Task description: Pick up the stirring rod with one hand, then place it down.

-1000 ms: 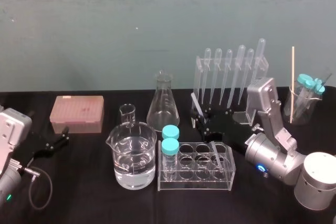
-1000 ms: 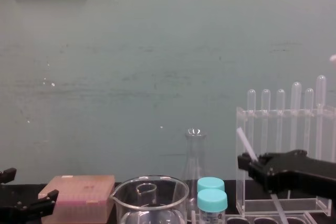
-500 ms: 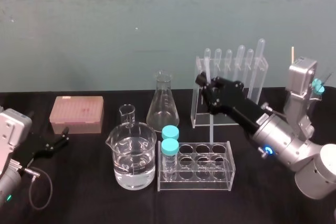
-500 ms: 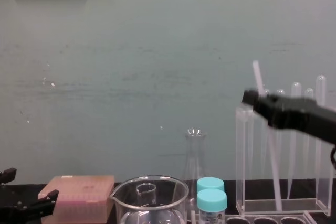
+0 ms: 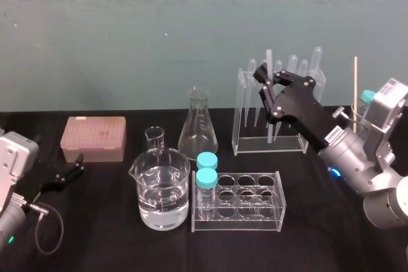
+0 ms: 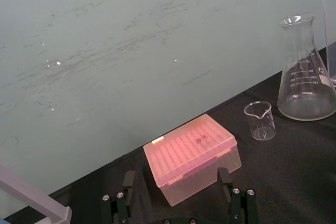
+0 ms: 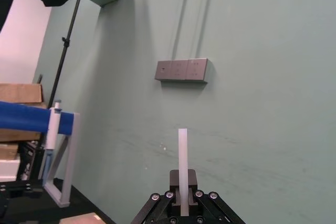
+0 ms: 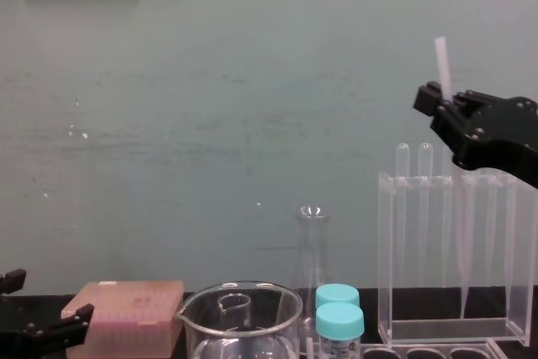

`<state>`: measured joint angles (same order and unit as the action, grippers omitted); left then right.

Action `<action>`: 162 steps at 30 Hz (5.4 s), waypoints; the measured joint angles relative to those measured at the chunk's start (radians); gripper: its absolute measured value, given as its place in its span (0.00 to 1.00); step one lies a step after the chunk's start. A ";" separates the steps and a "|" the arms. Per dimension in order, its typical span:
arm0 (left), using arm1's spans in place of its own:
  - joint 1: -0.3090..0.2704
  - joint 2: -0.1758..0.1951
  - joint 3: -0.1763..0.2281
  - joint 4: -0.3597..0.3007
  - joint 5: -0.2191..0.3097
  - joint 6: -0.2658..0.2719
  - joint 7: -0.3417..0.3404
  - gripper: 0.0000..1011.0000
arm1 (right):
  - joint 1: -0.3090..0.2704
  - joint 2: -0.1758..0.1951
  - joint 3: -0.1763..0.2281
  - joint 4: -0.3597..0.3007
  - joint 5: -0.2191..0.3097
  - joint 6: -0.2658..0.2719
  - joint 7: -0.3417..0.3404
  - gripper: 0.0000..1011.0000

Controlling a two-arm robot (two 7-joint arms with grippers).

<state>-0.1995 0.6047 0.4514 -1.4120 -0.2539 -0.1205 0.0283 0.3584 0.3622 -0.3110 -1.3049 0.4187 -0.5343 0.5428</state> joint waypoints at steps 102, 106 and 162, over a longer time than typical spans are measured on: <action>0.000 0.000 0.000 0.000 0.000 0.000 0.000 0.99 | -0.014 -0.024 0.039 0.060 0.063 0.049 0.047 0.07; 0.000 0.000 0.000 0.000 0.000 0.000 0.000 0.99 | -0.014 -0.024 0.039 0.060 0.063 0.049 0.047 0.07; 0.000 0.000 0.000 0.000 0.000 0.000 0.000 0.99 | -0.016 -0.026 0.044 0.058 0.062 0.049 0.058 0.07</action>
<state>-0.1996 0.6047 0.4514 -1.4120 -0.2539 -0.1205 0.0283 0.3428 0.3365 -0.2673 -1.2470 0.4803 -0.4850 0.6006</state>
